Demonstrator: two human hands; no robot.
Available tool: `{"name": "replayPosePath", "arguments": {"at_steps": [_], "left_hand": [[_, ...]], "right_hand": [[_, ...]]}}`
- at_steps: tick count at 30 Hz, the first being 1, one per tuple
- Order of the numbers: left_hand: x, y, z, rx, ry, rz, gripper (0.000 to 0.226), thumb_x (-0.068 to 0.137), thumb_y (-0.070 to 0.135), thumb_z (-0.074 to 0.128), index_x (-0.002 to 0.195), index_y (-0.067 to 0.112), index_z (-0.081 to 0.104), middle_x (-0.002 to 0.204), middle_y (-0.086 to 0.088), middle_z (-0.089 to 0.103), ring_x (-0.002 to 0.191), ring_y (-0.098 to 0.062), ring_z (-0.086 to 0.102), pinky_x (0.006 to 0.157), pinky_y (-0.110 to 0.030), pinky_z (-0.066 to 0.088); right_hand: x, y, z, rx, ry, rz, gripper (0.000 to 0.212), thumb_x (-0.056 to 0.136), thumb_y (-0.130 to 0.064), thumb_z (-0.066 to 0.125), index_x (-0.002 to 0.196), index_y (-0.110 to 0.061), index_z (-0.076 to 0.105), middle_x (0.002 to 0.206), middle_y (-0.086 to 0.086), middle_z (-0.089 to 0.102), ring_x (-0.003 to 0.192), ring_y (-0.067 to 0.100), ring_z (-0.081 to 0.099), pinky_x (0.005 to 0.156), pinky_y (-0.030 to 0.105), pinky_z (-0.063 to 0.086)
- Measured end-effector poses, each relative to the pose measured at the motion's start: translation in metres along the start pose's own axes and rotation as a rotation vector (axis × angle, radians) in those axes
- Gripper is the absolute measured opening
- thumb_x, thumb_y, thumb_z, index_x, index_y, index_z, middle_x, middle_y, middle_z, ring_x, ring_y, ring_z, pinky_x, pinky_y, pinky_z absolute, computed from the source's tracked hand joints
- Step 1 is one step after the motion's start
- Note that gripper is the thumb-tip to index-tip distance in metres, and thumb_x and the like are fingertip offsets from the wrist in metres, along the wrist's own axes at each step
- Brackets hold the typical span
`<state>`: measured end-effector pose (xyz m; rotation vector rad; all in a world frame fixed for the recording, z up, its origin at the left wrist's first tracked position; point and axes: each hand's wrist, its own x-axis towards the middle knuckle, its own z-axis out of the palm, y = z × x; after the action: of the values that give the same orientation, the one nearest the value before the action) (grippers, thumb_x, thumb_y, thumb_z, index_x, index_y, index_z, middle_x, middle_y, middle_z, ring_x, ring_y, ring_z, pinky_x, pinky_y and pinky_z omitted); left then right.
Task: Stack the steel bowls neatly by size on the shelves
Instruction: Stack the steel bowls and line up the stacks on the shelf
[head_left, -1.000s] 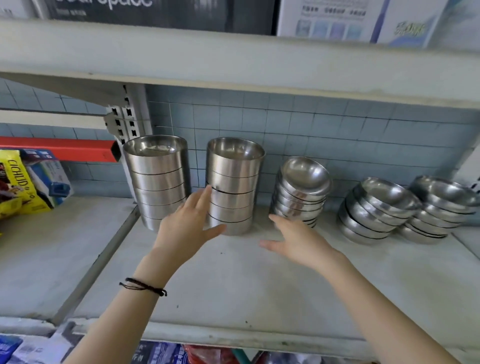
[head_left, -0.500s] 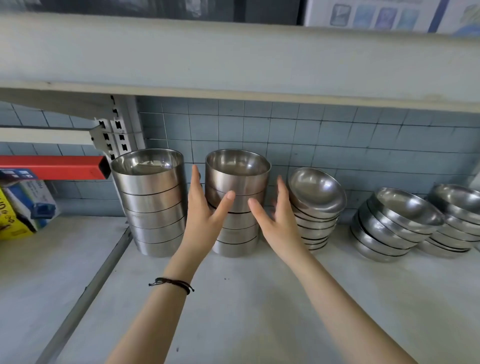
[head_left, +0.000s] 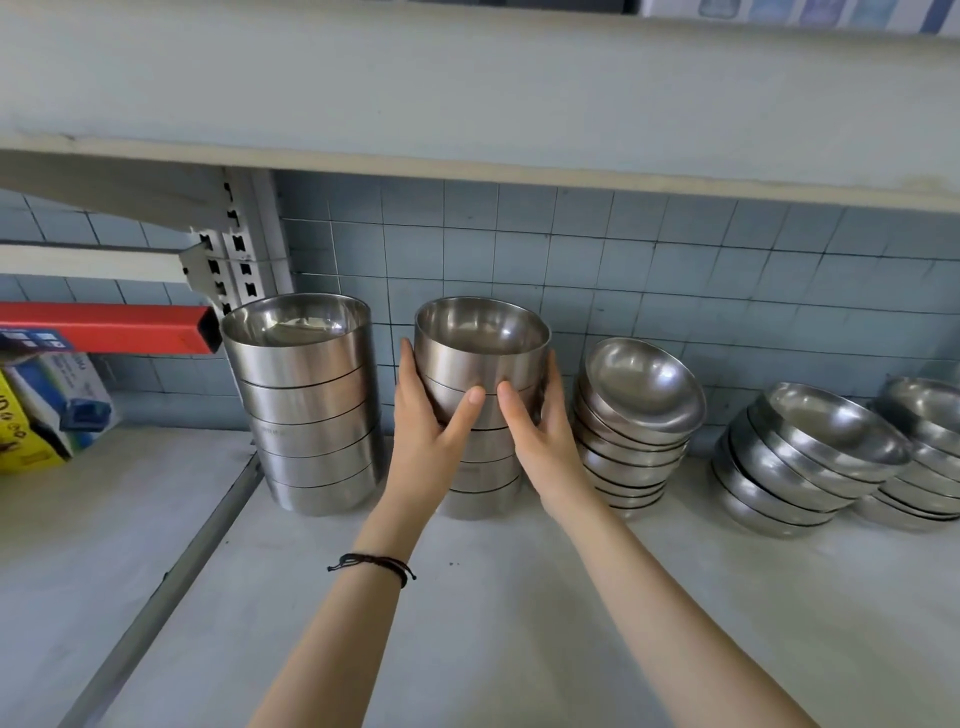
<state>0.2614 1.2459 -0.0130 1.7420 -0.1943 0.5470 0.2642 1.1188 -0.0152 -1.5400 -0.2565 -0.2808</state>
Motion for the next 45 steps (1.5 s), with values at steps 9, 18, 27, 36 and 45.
{"name": "replayPosePath", "arguments": {"at_steps": [9,18,27,36,45], "left_hand": [[0.003,-0.013,-0.006,-0.030,-0.028,0.018,0.104,0.078,0.058,0.058,0.153,0.013,0.002,0.159,0.002,0.018,0.146,-0.006,0.019,0.120,-0.038,0.021],[0.008,-0.019,-0.008,0.011,-0.048,0.042,0.119,0.070,0.080,0.057,0.152,0.009,0.008,0.156,-0.005,0.024,0.145,-0.015,0.023,0.118,-0.044,0.026],[0.008,-0.021,-0.008,0.060,-0.069,0.048,0.119,0.071,0.077,0.057,0.153,0.008,0.005,0.159,-0.006,0.017,0.147,-0.015,0.017,0.119,-0.042,0.022],[0.004,-0.027,-0.016,-0.058,-0.194,-0.013,0.122,0.070,0.068,0.071,0.154,0.027,-0.008,0.162,0.013,0.003,0.148,-0.004,0.008,0.121,-0.044,0.018],[0.004,-0.026,-0.023,-0.153,-0.249,-0.046,0.104,0.073,0.033,0.081,0.151,0.020,0.014,0.148,0.008,0.038,0.132,0.002,0.041,0.104,-0.011,0.038]], "right_hand": [[0.008,0.005,0.001,-0.050,-0.046,-0.092,0.082,0.090,-0.022,0.069,0.155,-0.015,0.019,0.151,-0.007,0.042,0.135,-0.005,0.041,0.107,0.012,0.036],[0.007,0.006,-0.001,-0.064,-0.031,-0.121,0.088,0.085,-0.038,0.068,0.155,-0.015,0.019,0.149,-0.010,0.042,0.135,-0.005,0.041,0.105,0.012,0.036],[0.007,0.007,-0.002,-0.076,-0.022,-0.101,0.071,0.089,-0.033,0.065,0.149,-0.021,0.029,0.142,-0.017,0.047,0.130,-0.010,0.044,0.101,0.007,0.036],[-0.002,0.013,-0.012,-0.098,-0.117,-0.029,0.095,0.086,-0.034,0.070,0.158,-0.023,0.010,0.157,-0.011,0.033,0.139,-0.005,0.035,0.113,0.014,0.031],[-0.002,0.013,-0.014,-0.144,-0.098,-0.050,0.093,0.084,-0.035,0.073,0.155,-0.026,0.015,0.155,-0.008,0.036,0.139,-0.002,0.037,0.112,0.016,0.033]]}}
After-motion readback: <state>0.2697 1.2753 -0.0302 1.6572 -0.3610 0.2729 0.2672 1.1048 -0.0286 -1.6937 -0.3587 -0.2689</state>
